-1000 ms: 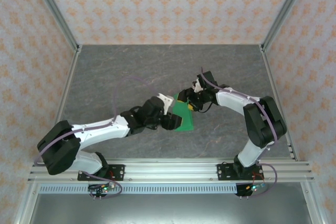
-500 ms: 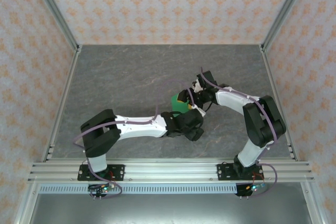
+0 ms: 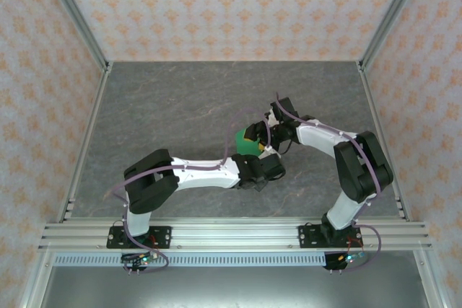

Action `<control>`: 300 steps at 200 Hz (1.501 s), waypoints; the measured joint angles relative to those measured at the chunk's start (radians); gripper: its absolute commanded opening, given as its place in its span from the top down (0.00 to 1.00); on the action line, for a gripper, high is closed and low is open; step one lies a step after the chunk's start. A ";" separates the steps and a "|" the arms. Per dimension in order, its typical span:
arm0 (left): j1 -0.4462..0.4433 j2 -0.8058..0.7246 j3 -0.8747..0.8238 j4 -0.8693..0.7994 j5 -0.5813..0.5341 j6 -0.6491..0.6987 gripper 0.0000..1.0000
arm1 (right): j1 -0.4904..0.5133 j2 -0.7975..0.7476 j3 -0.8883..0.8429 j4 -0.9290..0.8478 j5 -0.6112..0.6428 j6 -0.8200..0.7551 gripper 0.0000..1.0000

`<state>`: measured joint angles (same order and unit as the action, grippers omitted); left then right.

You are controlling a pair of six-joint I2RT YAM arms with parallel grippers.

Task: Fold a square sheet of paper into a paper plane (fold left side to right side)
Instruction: Fold the triangle a second time at the center of the table.

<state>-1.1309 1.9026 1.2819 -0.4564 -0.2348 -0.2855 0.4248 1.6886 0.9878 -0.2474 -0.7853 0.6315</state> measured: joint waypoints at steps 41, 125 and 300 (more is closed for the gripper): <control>0.000 -0.014 -0.025 0.010 -0.005 0.006 0.71 | 0.000 0.007 0.000 -0.015 0.010 -0.006 0.41; 0.000 -0.055 -0.070 0.033 -0.005 0.007 0.83 | -0.001 0.009 0.049 -0.076 0.056 -0.046 0.39; 0.000 -0.077 -0.081 0.052 0.001 -0.005 0.88 | -0.113 -0.495 0.023 -0.218 0.373 -0.150 0.30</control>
<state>-1.1309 1.8259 1.2011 -0.4046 -0.2337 -0.2905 0.3115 1.1938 1.0107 -0.4652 -0.4126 0.4820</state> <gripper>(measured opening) 0.120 0.741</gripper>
